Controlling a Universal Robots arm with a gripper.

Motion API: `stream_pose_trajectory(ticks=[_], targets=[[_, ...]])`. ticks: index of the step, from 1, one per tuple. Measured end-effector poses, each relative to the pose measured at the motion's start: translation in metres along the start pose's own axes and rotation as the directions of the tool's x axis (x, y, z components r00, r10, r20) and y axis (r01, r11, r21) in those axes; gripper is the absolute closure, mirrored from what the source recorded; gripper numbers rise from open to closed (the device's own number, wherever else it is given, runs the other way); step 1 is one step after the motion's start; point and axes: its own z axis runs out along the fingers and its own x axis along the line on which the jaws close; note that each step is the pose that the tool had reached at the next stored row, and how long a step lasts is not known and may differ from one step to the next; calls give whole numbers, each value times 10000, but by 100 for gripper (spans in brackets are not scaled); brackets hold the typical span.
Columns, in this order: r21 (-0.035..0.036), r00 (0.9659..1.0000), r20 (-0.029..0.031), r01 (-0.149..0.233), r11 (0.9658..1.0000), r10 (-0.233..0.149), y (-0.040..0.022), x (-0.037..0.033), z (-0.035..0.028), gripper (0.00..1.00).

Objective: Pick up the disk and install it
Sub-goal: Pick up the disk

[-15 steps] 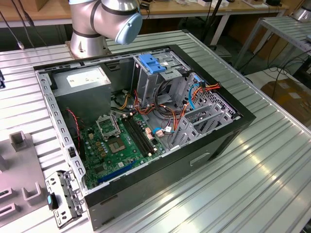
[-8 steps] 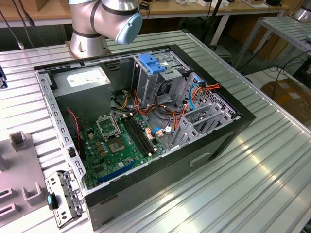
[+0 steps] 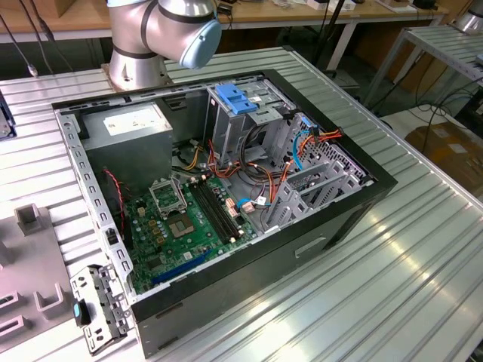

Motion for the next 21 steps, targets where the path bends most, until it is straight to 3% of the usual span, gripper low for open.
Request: stream_pose_trajectory(ticks=[8, 21], targets=[[-1, 10000, -1, 0, 10000, 0, -70, 13, 0, 63], [0, 10000, 0, -1, 10000, 1, -237, 36, 0, 63]])
